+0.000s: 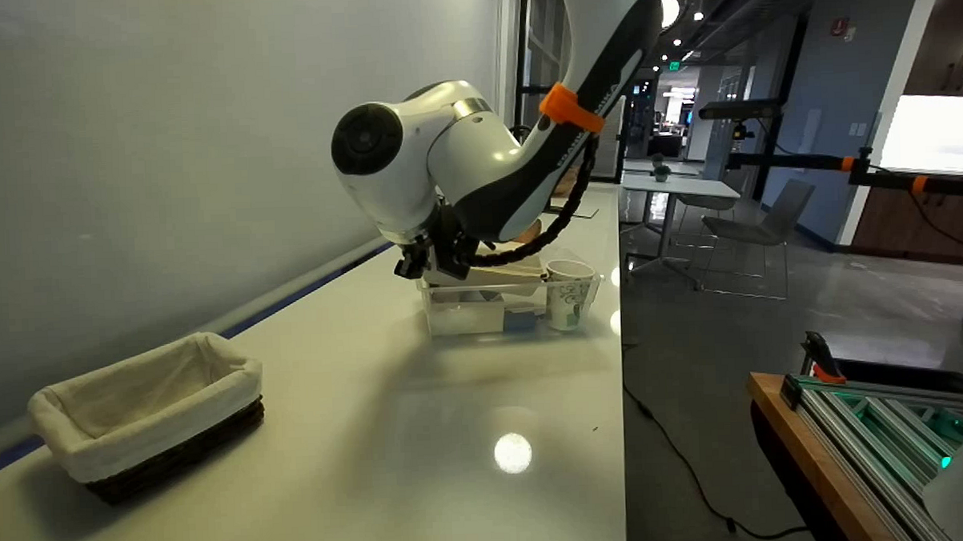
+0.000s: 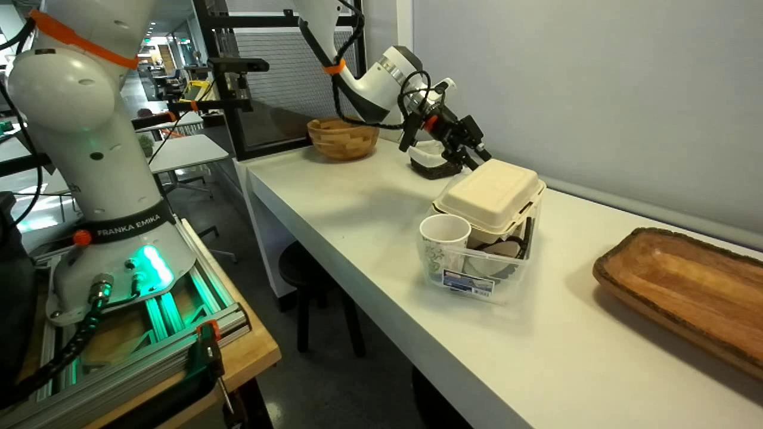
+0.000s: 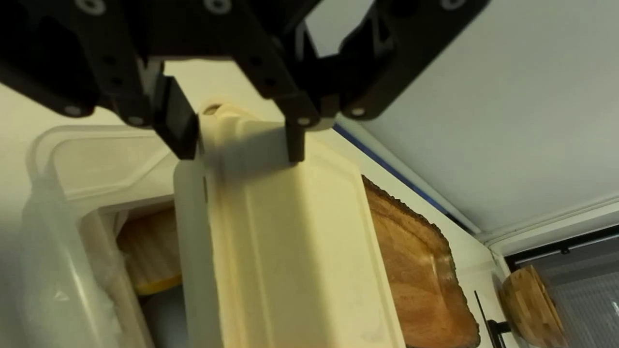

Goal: Remove the takeaway pack from the lunchbox and put it on the table

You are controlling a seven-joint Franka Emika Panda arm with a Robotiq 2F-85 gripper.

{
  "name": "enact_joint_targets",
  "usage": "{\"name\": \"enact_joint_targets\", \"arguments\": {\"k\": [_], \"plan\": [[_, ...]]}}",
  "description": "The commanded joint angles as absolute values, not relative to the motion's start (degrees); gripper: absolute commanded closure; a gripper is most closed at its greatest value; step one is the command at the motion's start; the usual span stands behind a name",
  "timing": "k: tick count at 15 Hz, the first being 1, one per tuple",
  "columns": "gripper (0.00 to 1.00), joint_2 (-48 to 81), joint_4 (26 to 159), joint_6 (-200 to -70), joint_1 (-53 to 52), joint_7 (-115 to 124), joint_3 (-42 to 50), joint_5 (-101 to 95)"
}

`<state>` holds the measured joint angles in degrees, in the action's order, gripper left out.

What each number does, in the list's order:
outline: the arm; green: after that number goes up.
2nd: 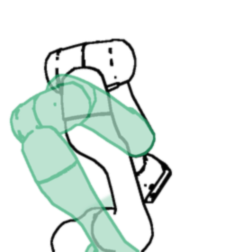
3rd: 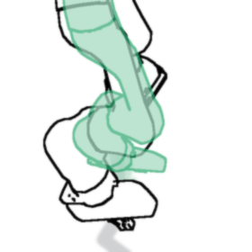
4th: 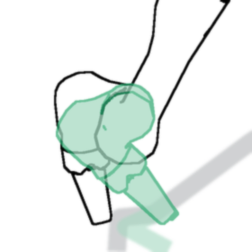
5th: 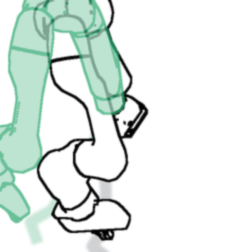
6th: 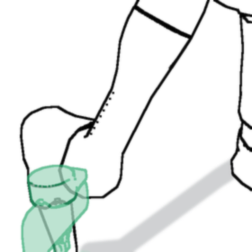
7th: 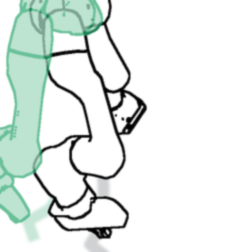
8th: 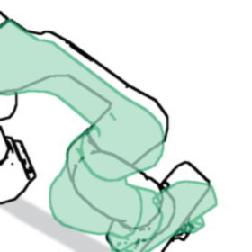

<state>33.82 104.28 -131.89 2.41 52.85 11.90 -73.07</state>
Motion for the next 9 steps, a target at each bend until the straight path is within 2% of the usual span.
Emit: {"name": "enact_joint_targets", "arguments": {"k": [1, 2, 3, 4, 8, 9], "plan": [[0.48, 34.1, 104.0, -129.1, 1.7, 55.6, 11.1, -77.1], [0.44, 33.8, 104.3, -128.5, 1.5, 55.6, 10.9, -77.7], [0.45, 33.8, 104.3, -127.8, 1.4, 55.6, 10.5, -78.2], [0.42, 33.9, 104.3, -127.2, 1.4, 55.5, 10.2, -78.8], [0.49, 34.9, 104.0, -124.1, 1.5, 54.3, 8.7, -79.0], [0.54, 35.2, 103.9, -123.1, 1.5, 54.3, 8.5, -79.0]]}}
